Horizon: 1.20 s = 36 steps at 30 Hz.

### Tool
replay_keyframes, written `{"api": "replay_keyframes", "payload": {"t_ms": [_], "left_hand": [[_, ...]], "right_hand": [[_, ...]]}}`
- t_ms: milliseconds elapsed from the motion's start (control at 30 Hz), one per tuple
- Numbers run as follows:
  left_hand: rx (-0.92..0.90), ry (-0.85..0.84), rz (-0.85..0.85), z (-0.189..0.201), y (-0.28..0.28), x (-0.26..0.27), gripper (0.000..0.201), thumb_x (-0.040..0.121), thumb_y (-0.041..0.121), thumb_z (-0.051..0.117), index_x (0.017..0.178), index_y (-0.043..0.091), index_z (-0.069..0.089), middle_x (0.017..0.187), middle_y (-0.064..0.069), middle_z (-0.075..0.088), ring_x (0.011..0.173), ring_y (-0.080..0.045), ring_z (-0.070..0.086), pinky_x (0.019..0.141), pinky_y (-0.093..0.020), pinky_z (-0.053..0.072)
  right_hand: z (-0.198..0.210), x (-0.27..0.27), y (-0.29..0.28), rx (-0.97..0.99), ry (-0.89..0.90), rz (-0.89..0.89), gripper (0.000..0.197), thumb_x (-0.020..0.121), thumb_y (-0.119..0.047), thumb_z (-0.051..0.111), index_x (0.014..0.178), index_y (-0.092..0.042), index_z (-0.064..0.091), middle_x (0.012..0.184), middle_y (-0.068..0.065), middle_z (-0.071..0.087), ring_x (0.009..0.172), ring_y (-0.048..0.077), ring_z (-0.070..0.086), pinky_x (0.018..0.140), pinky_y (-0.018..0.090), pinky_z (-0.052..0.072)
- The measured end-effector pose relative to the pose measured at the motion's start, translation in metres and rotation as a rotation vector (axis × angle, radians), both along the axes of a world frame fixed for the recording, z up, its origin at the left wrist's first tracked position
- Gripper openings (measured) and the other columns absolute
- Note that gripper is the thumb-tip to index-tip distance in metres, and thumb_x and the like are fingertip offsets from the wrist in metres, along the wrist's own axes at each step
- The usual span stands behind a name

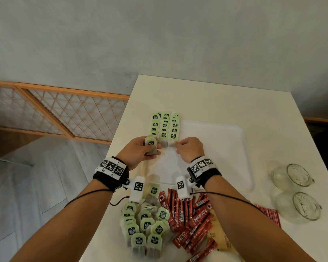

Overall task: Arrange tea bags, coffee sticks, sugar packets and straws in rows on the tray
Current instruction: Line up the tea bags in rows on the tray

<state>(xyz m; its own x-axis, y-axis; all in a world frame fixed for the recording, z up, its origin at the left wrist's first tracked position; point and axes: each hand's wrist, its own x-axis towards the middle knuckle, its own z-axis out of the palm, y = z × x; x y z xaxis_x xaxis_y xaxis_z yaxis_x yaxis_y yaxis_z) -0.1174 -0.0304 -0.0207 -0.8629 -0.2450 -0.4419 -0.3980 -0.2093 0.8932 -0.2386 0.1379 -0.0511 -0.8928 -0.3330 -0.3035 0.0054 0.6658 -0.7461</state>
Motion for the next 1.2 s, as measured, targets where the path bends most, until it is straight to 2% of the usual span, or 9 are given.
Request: {"api": "replay_keyframes", "payload": {"t_ms": [100,333,533,667,767,900,1000,1100,1200], "left_hand": [[-0.027,0.003,-0.047,0.002,0.001,0.002,0.027,0.100,-0.004,0.049,0.114,0.014,0.064,0.107,-0.008,0.073,0.090,-0.023,0.070,0.081,-0.032,0.057],[-0.130,-0.020,-0.228,0.008,0.008,0.004,0.029,0.100,0.000,0.050,0.122,0.014,0.063,0.103,-0.007,0.073,0.084,-0.018,0.070,0.073,-0.028,0.054],[-0.161,-0.025,-0.299,0.011,0.011,0.007,0.023,0.099,-0.002,0.051,0.115,0.011,0.061,0.097,-0.009,0.072,0.077,-0.017,0.067,0.068,-0.026,0.053],[-0.125,-0.027,-0.246,0.008,0.009,0.009,0.030,0.097,-0.007,0.049,0.118,0.011,0.061,0.090,-0.009,0.068,0.073,-0.019,0.065,0.063,-0.024,0.052],[-0.100,-0.037,-0.155,0.005,0.005,0.010,0.032,0.094,-0.007,0.057,0.120,0.012,0.061,0.085,-0.010,0.065,0.071,-0.019,0.066,0.062,-0.026,0.054],[-0.053,-0.055,-0.093,0.006,0.005,0.011,0.014,0.097,0.017,0.064,0.110,0.013,0.067,0.089,-0.011,0.065,0.075,-0.022,0.066,0.064,-0.028,0.056],[-0.041,-0.054,-0.112,0.007,0.008,0.010,0.029,0.102,0.034,0.054,0.111,0.013,0.070,0.095,-0.009,0.071,0.081,-0.021,0.068,0.068,-0.029,0.056],[-0.032,-0.007,-0.109,0.007,0.009,0.009,0.024,0.101,0.029,0.057,0.115,0.013,0.070,0.103,-0.011,0.074,0.085,-0.020,0.068,0.071,-0.029,0.055],[-0.071,0.039,-0.099,0.008,0.009,0.009,0.014,0.097,0.017,0.065,0.110,0.014,0.069,0.089,-0.005,0.073,0.082,-0.019,0.068,0.070,-0.028,0.057]], "right_hand": [[0.002,0.003,0.001,-0.059,-0.003,-0.056,0.024,0.091,-0.042,0.068,0.096,-0.021,0.056,0.091,-0.005,0.064,0.083,0.015,0.060,0.065,0.027,0.043],[0.018,0.021,0.000,-0.393,-0.090,0.325,0.028,0.099,-0.040,0.062,0.124,-0.028,0.065,0.096,-0.006,0.061,0.069,0.010,0.057,0.063,0.021,0.048],[0.013,0.022,0.001,-0.396,-0.033,0.350,0.013,0.097,-0.029,0.068,0.104,-0.021,0.075,0.092,0.005,0.073,0.067,0.014,0.059,0.066,0.033,0.054],[0.019,0.020,0.005,-0.384,-0.008,0.312,0.011,0.100,-0.022,0.062,0.102,-0.019,0.073,0.082,-0.007,0.069,0.058,0.011,0.060,0.059,0.018,0.045],[0.020,0.019,0.009,-0.368,-0.012,0.286,0.012,0.101,-0.022,0.061,0.103,-0.016,0.071,0.088,-0.004,0.070,0.058,0.011,0.064,0.054,0.015,0.041],[0.021,0.021,0.011,-0.387,-0.019,0.287,0.009,0.099,-0.021,0.063,0.102,-0.018,0.071,0.091,-0.004,0.069,0.060,0.013,0.066,0.055,0.015,0.042],[0.023,0.027,0.010,-0.430,-0.027,0.303,0.005,0.097,-0.020,0.068,0.094,-0.021,0.072,0.087,-0.009,0.067,0.062,0.013,0.065,0.055,0.014,0.044],[0.024,0.031,0.010,-0.432,-0.034,0.333,0.009,0.092,-0.020,0.074,0.088,-0.027,0.072,0.076,-0.019,0.069,0.065,0.015,0.062,0.057,0.017,0.045],[0.026,0.033,0.013,-0.422,-0.045,0.344,0.006,0.089,-0.031,0.077,0.091,-0.026,0.075,0.072,-0.024,0.069,0.068,0.020,0.056,0.062,0.026,0.047]]}}
